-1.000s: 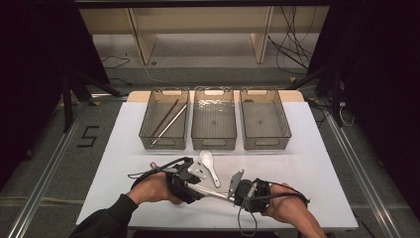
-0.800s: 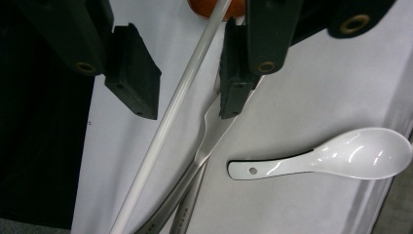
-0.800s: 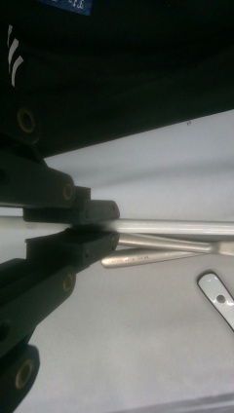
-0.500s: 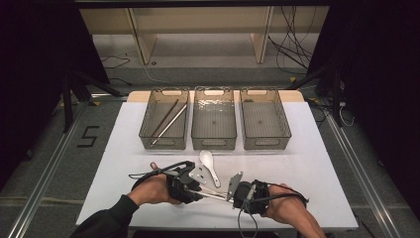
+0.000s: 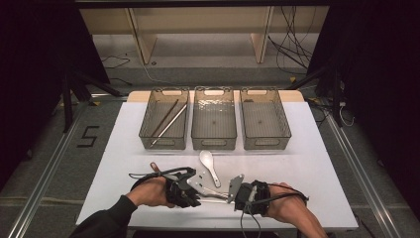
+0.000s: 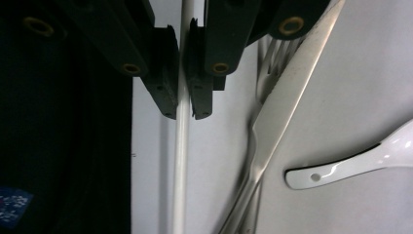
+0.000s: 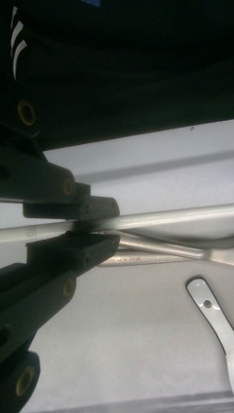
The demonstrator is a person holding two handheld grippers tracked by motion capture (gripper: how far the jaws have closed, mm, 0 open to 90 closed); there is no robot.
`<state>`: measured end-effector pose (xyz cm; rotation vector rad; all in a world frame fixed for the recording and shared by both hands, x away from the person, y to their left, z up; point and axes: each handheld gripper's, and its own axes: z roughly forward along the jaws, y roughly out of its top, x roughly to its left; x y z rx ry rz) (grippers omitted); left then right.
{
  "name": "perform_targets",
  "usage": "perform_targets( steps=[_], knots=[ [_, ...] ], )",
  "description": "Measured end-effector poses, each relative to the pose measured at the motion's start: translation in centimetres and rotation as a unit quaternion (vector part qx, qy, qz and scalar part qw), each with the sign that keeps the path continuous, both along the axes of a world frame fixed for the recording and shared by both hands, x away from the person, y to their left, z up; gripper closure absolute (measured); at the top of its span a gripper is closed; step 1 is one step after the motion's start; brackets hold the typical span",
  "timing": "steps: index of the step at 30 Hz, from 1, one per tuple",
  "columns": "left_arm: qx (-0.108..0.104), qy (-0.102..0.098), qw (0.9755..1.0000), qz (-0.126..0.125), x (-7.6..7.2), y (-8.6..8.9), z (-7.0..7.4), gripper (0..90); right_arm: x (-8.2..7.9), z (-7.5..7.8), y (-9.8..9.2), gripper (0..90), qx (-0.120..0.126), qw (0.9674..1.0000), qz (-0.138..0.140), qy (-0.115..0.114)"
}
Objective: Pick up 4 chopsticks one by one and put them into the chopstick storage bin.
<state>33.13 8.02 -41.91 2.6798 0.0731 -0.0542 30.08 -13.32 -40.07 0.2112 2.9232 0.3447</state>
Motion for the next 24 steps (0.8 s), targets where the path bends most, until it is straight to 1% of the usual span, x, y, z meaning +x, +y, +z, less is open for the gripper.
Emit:
perform_targets(
  steps=[2,3,4,6,7,8,10,12,13,15,18,19,21,22,24],
  knots=[
    [0.0,-0.006,1.0,0.002,-0.1,0.0,0.2,84.9,0.1,0.1,-0.2,79.4,0.008,0.9999,-0.01,-0.001],
    [0.005,-0.007,0.9999,0.007,-0.1,0.1,0.3,85.0,0.1,0.3,-0.4,78.9,0.01,0.9998,-0.017,-0.003],
    [0.006,-0.012,0.9998,0.012,-0.1,0.2,0.3,85.1,0.2,0.4,-0.6,75.4,0.015,0.9996,-0.024,-0.005],
    [-0.001,-0.007,0.9995,0.03,0.3,0.6,0.4,85.1,0.5,0.8,-1.0,68.1,0.035,0.9985,-0.041,-0.01],
    [-0.003,-0.01,0.9992,0.039,0.5,0.8,0.5,85.1,0.6,1.0,-1.2,65.8,0.044,0.9976,-0.052,-0.015],
    [-0.007,-0.008,0.9987,0.05,0.7,1.0,0.6,85.1,0.8,1.2,-1.4,64.4,0.052,0.9966,-0.062,-0.015],
    [-0.014,-0.008,0.9977,0.067,1.1,1.5,0.8,85.1,0.9,1.4,-1.8,56.2,0.068,0.9943,-0.078,-0.025],
    [-0.02,-0.009,0.996,0.086,1.5,2.0,1.0,85.1,1.1,1.6,-2.1,49.2,0.085,0.9911,-0.098,-0.03],
    [-0.023,-0.011,0.9948,0.098,1.6,2.2,1.1,85.1,1.2,1.7,-2.2,47.3,0.094,0.9893,-0.107,-0.033],
    [-0.028,-0.013,0.9929,0.115,2.0,2.6,1.3,85.1,1.4,1.8,-2.4,43.7,0.112,0.9856,-0.119,-0.041],
    [-0.037,-0.012,0.9896,0.139,2.4,3.2,1.6,85.1,1.5,2.0,-2.6,40.0,0.132,0.9801,-0.139,-0.052],
    [-0.039,-0.013,0.9881,0.148,2.5,3.4,1.7,85.1,1.5,2.0,-2.7,39.1,0.137,0.9786,-0.145,-0.051],
    [-0.045,-0.013,0.9853,0.164,2.8,3.8,1.8,85.1,1.5,1.8,-2.9,37.2,0.143,0.9767,-0.152,-0.05],
    [-0.05,-0.014,0.9833,0.175,3.0,4.0,1.9,85.1,1.6,1.7,-3.0,36.8,0.144,0.9758,-0.156,-0.052],
    [-0.056,-0.014,0.9804,0.188,3.3,4.4,2.0,85.1,1.6,1.3,-3.1,35.5,0.145,0.9745,-0.165,-0.048]
  ],
)
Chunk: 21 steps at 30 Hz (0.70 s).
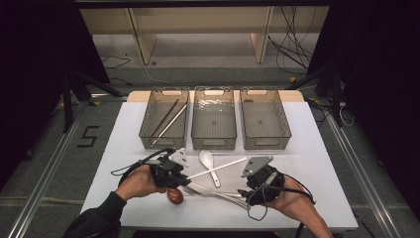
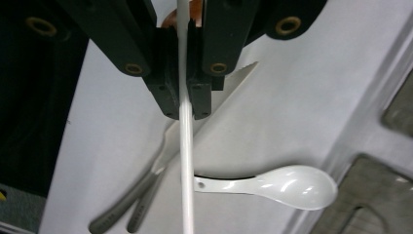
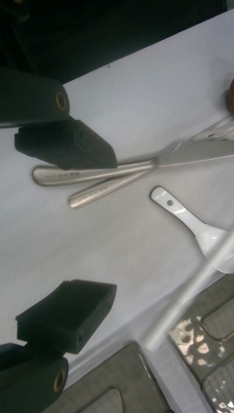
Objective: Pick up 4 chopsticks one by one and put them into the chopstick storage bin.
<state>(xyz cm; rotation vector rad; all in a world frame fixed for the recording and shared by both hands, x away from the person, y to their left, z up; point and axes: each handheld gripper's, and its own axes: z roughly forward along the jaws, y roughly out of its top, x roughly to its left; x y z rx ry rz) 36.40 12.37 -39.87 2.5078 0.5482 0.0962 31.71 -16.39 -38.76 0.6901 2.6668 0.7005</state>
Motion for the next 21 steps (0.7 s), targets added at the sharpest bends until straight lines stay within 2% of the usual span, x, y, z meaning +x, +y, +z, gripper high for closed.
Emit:
perform_targets(
  steps=[2,5,9,13,21],
  knots=[
    [-0.001,-0.002,0.9999,0.014,0.3,0.4,0.2,85.1,0.1,-0.4,-0.1,34.7,0.005,0.9999,-0.011,0.002],
    [-0.016,-0.003,0.9991,0.04,0.8,1.2,0.5,85.1,0.2,-0.8,-0.2,33.9,0.01,0.9998,-0.011,0.011],
    [-0.023,-0.009,0.9975,0.066,1.5,2.2,0.8,85.1,0.4,-1.2,-0.3,31.4,0.012,0.9996,-0.018,0.016],
    [-0.04,-0.016,0.9947,0.093,1.9,3.0,1.1,85.1,0.5,-1.5,-0.3,29.5,0.017,0.9992,-0.026,0.024],
    [-0.05,-0.018,0.9899,0.131,3.0,4.1,1.4,85.0,0.5,-1.9,-0.5,27.7,0.025,0.9985,-0.037,0.032]
  ],
)
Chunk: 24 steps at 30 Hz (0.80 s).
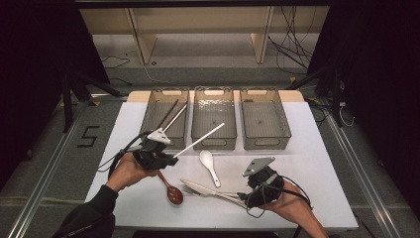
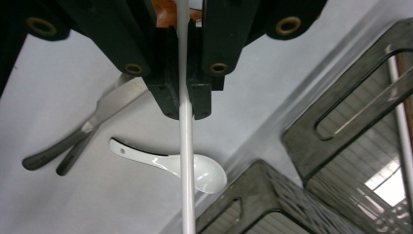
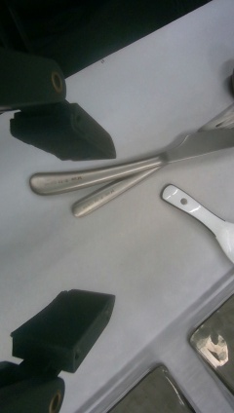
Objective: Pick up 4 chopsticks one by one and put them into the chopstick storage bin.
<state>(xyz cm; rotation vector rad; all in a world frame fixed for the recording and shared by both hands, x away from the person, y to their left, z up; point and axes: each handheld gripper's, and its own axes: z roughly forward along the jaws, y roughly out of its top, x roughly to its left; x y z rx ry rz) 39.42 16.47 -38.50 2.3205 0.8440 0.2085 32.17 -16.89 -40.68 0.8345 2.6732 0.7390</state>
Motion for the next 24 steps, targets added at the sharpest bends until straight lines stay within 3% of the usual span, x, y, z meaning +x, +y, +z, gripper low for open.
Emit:
perform_targets(
  steps=[4,14,24],
  knots=[
    [-0.009,-0.003,0.9996,0.027,0.9,1.0,0.3,85.0,0.0,0.0,-0.3,26.9,0.011,0.9999,-0.008,0.002],
    [-0.033,-0.009,0.9955,0.089,3.9,3.1,1.1,85.1,-0.2,-0.2,-0.5,26.2,0.01,0.9999,-0.011,0.006],
    [-0.027,-0.011,0.9894,0.142,7.2,4.3,0.9,85.0,-0.3,-0.4,-0.5,25.0,0.012,0.9999,-0.006,0.008]
  ],
)
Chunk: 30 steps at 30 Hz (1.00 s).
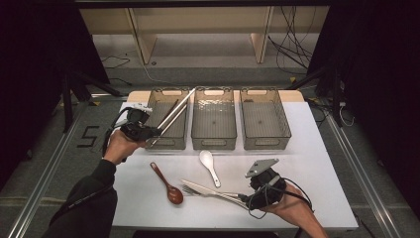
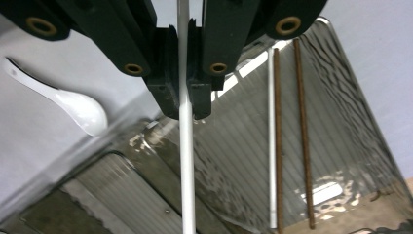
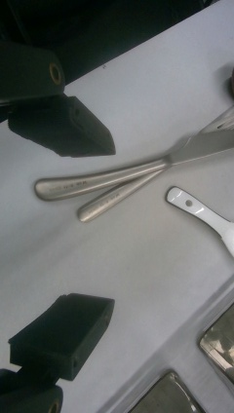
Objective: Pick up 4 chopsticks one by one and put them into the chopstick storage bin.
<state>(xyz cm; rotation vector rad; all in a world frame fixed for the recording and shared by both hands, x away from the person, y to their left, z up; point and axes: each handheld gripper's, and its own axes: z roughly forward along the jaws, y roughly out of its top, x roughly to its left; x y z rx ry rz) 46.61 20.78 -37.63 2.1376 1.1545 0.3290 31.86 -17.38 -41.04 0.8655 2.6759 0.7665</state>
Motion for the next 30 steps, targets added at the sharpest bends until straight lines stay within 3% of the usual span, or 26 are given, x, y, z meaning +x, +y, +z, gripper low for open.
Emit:
perform_targets(
  steps=[9,20,30],
  knots=[
    [-0.001,0.006,0.9995,0.032,2.1,0.5,-0.2,85.0,0.0,-0.1,0.1,25.0,-0.002,1.0,0.002,0.004],
    [-0.004,0.011,0.9982,0.059,3.4,0.6,-1.1,85.0,-0.1,-0.1,0.2,24.9,-0.004,0.9999,0.004,0.009],
    [0.006,0.021,0.9966,0.079,4.8,0.7,-1.7,85.0,0.0,-0.1,0.1,24.6,-0.002,1.0,0.004,0.008]
  ],
)
